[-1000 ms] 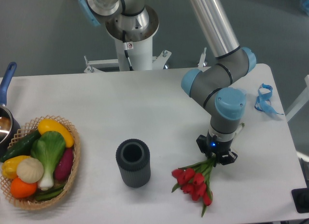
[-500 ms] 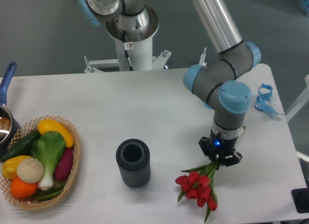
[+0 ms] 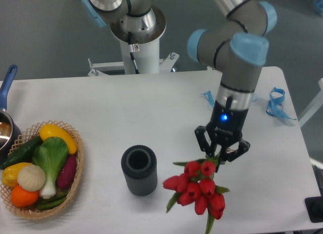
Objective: Pick up the flowers from the table
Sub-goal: 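Lift the grasped red tulips up off the table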
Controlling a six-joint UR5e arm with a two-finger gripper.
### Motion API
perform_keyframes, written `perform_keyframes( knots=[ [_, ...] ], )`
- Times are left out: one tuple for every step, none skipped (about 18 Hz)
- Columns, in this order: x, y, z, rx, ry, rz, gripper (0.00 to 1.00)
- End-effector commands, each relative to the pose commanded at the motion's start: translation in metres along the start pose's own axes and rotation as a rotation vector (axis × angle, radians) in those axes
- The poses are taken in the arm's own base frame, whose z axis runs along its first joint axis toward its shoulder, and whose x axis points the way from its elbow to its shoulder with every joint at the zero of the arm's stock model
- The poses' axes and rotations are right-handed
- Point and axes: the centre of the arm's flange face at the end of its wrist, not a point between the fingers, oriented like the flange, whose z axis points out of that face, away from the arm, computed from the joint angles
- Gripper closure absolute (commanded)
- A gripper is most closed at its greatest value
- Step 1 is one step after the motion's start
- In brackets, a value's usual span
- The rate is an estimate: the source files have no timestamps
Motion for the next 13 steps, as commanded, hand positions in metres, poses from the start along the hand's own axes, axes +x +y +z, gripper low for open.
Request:
perform_keyframes(
  knots=[
    [0.004,-0.002,-0.001,0.04,0.03,-0.005,1.0],
    [0.006,-0.005,-0.002,0.075,0.054,-0.002,1.0],
    [0.004,-0.006,-0.007,0.103,0.066,-0.009,1.0],
    [0.002,-0.005,-0.01,0.125,0.076,-0.01,1.0],
    [0.002,-0.006,-0.011,0.139,0.082,-0.014,1.0],
    [-0.001,-0.005,-0.015,0.141,0.078,-0.017,1.0],
    [-0.001,-0.006,-0.02,0.143,0.069,-0.015,1.0],
    [-0.003,-0.003,-0.023,0.143,0.065,-0.018,1.0],
    [-0.004,-0.002,-0.026,0.144,0.059,-0.017,1.0],
    [-0.003,-0.002,-0.026,0.144,0.059,-0.017,1.0],
    [-0.004,-0.002,-0.027,0.144,0.058,-0.016,1.0],
    [-0.004,-0.002,-0.027,0.143,0.057,-0.019,1.0],
    [-0.003,-0.001,-0.027,0.143,0.058,-0.019,1.0]
  ],
)
